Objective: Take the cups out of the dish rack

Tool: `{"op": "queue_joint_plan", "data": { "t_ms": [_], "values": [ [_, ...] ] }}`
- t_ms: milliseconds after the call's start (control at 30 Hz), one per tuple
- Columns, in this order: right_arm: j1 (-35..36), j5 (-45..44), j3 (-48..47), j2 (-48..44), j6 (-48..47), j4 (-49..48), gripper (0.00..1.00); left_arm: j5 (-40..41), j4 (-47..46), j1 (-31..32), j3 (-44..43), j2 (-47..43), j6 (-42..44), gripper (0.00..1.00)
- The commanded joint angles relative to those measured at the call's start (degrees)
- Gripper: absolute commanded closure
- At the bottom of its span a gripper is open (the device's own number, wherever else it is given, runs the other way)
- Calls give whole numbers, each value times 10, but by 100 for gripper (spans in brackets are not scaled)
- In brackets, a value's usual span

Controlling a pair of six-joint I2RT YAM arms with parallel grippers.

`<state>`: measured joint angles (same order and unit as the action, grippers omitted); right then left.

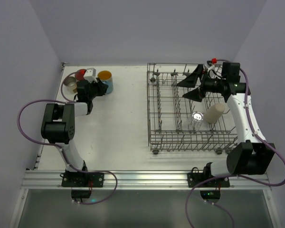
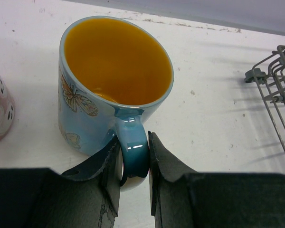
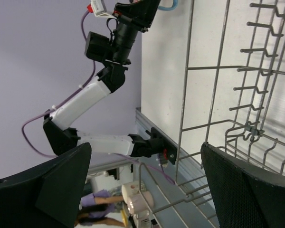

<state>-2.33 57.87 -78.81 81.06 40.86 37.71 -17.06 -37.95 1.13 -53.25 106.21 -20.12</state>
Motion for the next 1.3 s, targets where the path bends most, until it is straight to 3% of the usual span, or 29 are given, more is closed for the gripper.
{"op": "queue_joint_plan", "data": {
  "t_ms": [0, 133, 433, 633, 967, 1000, 1033, 1267],
  "values": [
    [-3, -46, -27, 3, -42, 48, 1, 19, -80, -8, -29, -11, 32, 100],
    [-3, -57, -27, 16, -50, 50, 1, 18, -73, -11, -33, -2, 33, 100],
    [9, -302, -71, 39, -129, 145, 1, -9, -43, -11, -50, 22, 7, 99],
    [57, -530, -86, 30, -144, 202, 1, -22, -47, -11, -36, 15, -14, 66],
    [113, -678, -33, 9, -91, 265, 1, -4, -33, -11, -21, -9, -33, 45],
    [114, -687, -28, 9, -85, 268, 1, -7, -34, -11, -21, -13, -38, 13],
    [115, -695, -21, 10, -78, 271, 1, -10, -37, -11, -20, -14, -45, 3],
    [116, -700, 20, 9, -69, 250, 1, -17, -62, -11, -1, -30, -69, 0]
  ]
}}
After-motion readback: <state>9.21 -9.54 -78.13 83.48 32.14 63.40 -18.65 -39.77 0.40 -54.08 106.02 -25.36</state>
